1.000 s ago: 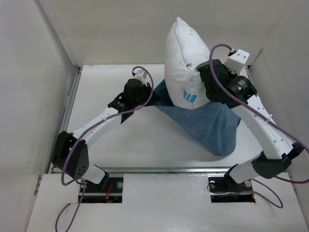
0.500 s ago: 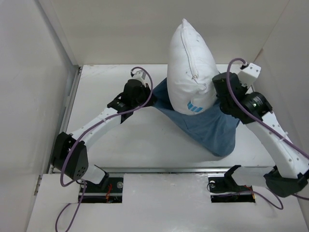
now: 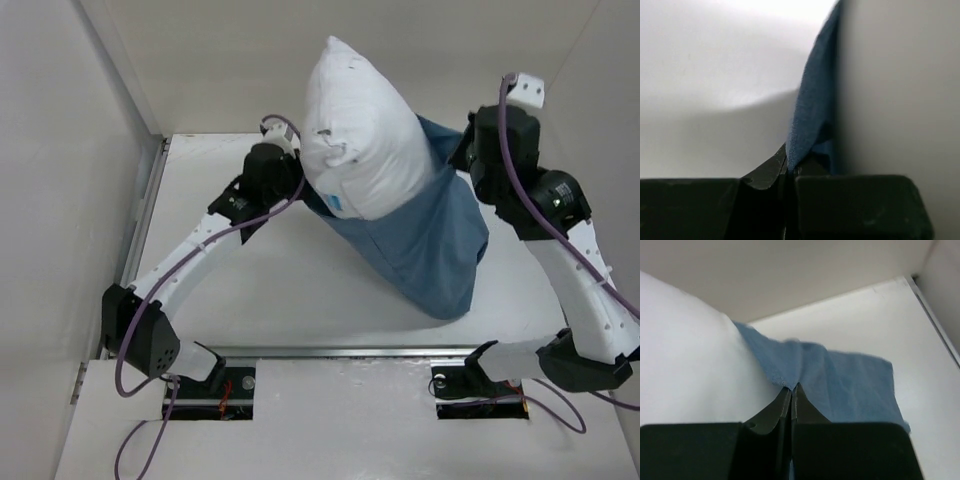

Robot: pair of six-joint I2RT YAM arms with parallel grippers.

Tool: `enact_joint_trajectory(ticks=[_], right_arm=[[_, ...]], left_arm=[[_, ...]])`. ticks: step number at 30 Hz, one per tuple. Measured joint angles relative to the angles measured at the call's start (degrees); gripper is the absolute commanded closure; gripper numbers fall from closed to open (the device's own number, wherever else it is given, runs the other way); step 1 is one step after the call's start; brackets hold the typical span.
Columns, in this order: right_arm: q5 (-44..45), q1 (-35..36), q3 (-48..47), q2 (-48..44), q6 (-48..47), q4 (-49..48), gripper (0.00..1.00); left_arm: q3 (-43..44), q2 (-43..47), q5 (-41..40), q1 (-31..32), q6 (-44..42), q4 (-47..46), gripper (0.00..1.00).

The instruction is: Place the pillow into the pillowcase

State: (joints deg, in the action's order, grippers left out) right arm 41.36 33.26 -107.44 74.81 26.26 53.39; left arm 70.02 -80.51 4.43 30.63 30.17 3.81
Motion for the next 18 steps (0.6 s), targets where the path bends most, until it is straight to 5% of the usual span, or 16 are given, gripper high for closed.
enact_joint_trajectory(ticks=[8,14,18], right_arm=[[-16.6,-0.3,-29.0,12.6,-13.9,-5.9,1.0],[-19.3,-0.3,-30.4,13.4,-18.7,-11.3,1.0],[-28.7,1.3,-28.8,13.2,-20.3,-13.6,1.0]], left_arm=[[25.8,-0.8,0.9,-0.1,-5.6,4.7,1.0],[35.0,5.5,0.0,0.4,-9.8,6.1,1.0],[52.2,1.4,-5.7,0.4,-12.2,13.3,1.0]])
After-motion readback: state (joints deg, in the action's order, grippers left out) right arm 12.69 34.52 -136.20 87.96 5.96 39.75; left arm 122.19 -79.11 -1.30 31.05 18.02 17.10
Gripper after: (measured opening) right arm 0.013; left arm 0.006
